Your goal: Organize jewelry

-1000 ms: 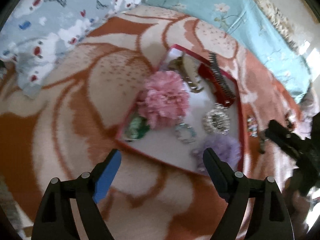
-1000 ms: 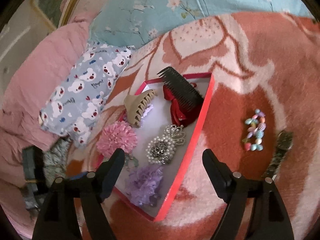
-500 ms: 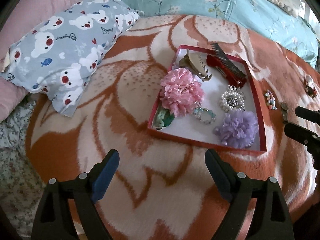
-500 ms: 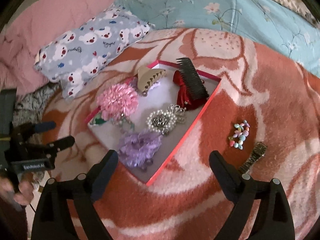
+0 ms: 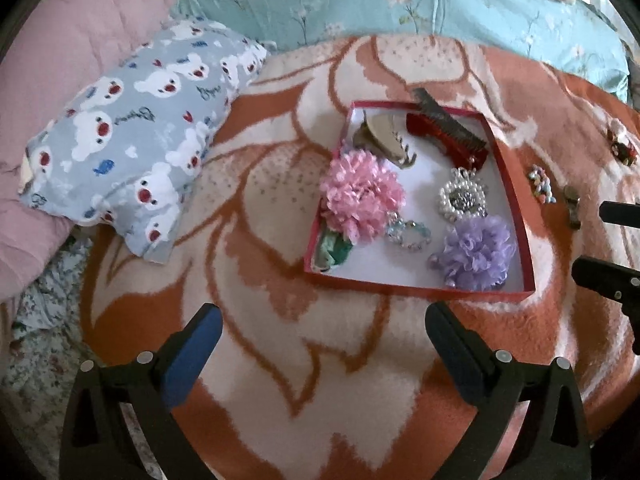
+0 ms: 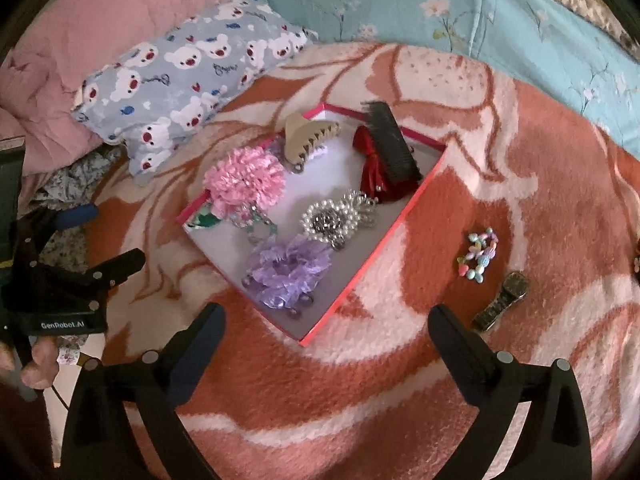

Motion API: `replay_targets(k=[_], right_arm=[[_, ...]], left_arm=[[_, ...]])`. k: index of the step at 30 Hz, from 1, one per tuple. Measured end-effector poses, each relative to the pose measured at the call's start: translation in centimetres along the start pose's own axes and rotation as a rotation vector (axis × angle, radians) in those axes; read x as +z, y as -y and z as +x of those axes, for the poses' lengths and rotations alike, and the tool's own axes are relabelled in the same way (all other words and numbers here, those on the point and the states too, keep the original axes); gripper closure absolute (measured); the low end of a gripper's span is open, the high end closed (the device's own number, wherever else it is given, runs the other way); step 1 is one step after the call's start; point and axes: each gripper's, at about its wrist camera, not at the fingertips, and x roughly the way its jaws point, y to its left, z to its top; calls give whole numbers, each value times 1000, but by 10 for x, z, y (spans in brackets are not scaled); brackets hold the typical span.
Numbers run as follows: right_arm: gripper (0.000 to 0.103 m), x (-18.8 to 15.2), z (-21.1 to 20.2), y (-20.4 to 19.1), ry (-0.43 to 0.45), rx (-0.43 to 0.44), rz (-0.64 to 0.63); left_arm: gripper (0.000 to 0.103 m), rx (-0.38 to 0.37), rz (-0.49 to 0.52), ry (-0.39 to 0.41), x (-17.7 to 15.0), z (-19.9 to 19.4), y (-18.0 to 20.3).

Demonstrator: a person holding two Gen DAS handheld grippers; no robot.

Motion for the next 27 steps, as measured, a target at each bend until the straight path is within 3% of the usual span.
replay_targets(k=[10,27], right_arm=[[2,2,31,7,-46,-14,27],[2,6,22,0,-23,-8,24]], left_arm=[[1,-8,-18,-53,9,36,1],[1,-18,-58,1,6,14,-4]])
